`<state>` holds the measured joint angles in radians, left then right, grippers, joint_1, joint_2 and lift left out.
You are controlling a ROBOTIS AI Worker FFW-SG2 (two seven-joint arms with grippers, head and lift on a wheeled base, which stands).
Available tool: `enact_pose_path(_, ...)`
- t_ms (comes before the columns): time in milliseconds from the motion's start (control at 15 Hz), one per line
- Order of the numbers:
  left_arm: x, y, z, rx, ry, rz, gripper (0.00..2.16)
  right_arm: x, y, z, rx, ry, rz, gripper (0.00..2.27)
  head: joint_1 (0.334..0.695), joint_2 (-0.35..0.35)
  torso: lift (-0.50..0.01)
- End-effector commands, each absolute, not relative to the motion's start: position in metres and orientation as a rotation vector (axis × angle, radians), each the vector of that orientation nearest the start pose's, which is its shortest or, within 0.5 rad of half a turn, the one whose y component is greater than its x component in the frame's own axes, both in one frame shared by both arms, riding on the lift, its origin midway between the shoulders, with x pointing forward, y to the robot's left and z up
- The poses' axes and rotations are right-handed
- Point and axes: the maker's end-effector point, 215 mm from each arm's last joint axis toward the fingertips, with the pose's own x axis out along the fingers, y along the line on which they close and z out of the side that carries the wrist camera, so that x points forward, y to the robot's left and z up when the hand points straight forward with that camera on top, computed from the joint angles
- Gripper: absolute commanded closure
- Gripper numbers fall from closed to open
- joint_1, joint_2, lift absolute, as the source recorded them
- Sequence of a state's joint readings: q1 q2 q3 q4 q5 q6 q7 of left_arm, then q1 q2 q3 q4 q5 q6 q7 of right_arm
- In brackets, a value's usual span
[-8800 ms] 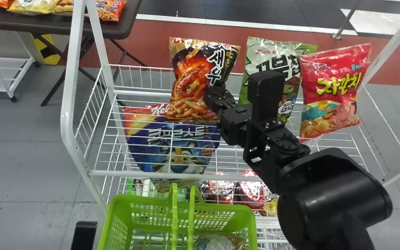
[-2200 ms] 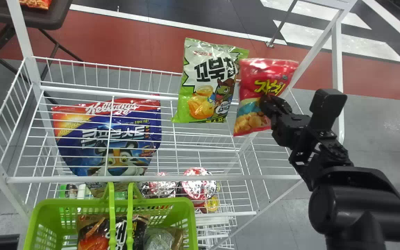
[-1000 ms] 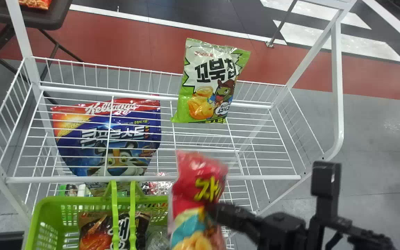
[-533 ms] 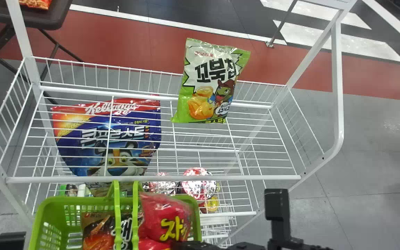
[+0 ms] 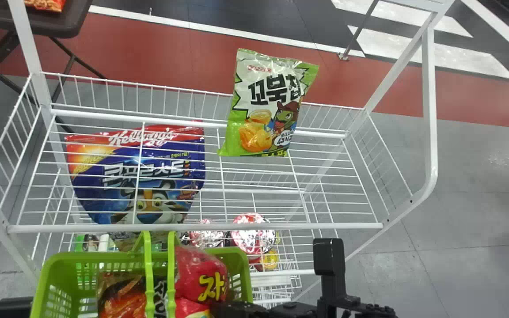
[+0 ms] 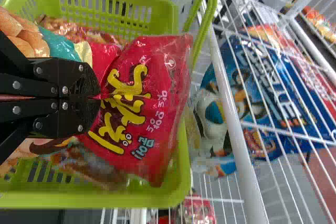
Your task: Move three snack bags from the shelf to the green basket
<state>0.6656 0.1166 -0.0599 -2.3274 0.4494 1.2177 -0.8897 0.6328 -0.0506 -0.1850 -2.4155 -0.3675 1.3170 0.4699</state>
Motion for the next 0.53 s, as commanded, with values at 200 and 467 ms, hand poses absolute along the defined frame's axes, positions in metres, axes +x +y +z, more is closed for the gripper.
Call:
enact_pose_path(200,0.164,-0.014,-0.403,-0.765,0.97,-1.139,2.14,0.232,-0.158,-0.462,0.353,1.063,0.43,0.01,0.695,-0.35,-0.048)
enact_pose_path(467,0.165,-0.013,-0.405,-0.768,0.971,-1.138,2.14,0.295,-0.171,-0.394,0.227,0.713,0.403,0.05,0.695,-0.35,-0.048)
